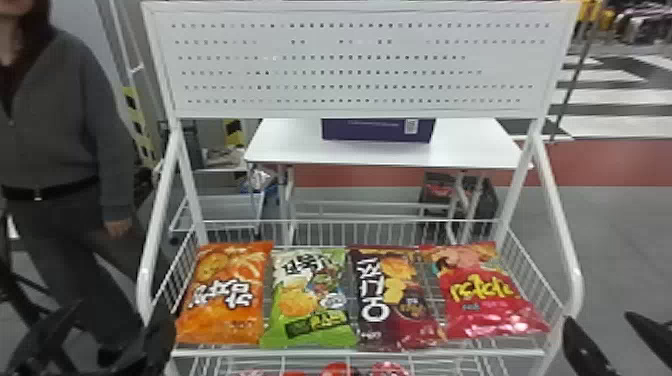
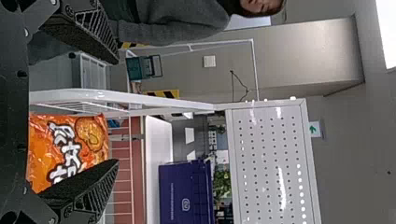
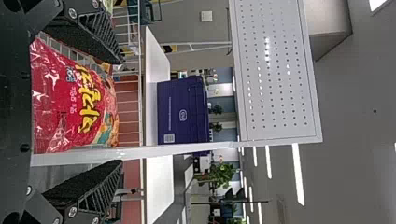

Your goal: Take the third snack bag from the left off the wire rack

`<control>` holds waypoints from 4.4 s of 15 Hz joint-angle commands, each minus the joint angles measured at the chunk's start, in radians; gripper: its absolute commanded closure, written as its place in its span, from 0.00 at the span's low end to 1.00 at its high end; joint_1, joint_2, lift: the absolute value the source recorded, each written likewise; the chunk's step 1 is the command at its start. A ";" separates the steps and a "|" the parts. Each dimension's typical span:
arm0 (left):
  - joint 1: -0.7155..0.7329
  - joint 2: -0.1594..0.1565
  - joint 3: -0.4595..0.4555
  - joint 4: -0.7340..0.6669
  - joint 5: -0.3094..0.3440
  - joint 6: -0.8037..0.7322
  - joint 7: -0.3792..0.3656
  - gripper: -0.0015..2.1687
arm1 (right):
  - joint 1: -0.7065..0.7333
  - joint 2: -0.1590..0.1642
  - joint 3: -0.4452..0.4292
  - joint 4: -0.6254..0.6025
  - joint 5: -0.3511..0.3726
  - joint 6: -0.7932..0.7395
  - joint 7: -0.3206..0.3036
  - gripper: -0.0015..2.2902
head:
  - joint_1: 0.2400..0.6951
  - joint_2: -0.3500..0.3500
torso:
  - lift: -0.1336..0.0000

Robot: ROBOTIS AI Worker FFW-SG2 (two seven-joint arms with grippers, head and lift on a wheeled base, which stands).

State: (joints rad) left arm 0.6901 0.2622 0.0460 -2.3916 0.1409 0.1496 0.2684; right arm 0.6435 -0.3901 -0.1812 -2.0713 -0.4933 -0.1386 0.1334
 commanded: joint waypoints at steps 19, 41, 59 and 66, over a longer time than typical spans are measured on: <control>0.146 0.011 -0.071 -0.027 -0.027 -0.175 0.040 0.07 | -0.321 0.074 0.275 0.191 0.154 0.227 -0.025 0.06 | 0.57 0.50 | 1.00; 0.118 0.040 -0.087 -0.018 -0.021 -0.169 0.032 0.07 | -0.806 0.234 0.528 0.649 0.242 0.479 -0.126 0.98 | 0.57 0.50 | 1.00; 0.112 0.037 -0.100 -0.020 -0.027 -0.166 0.038 0.07 | -0.295 0.023 0.286 -0.133 0.165 0.589 -0.204 0.98 | 0.57 0.50 | 1.00; 0.100 0.043 -0.103 -0.018 -0.023 -0.166 0.037 0.07 | -0.004 -0.066 0.059 -0.210 0.029 0.298 -0.181 0.98 | 0.57 0.50 | 1.00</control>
State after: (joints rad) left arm 0.7913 0.3051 -0.0556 -2.4092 0.1180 -0.0160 0.3053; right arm 0.5999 -0.4451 -0.0884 -2.2696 -0.4445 0.1861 -0.0472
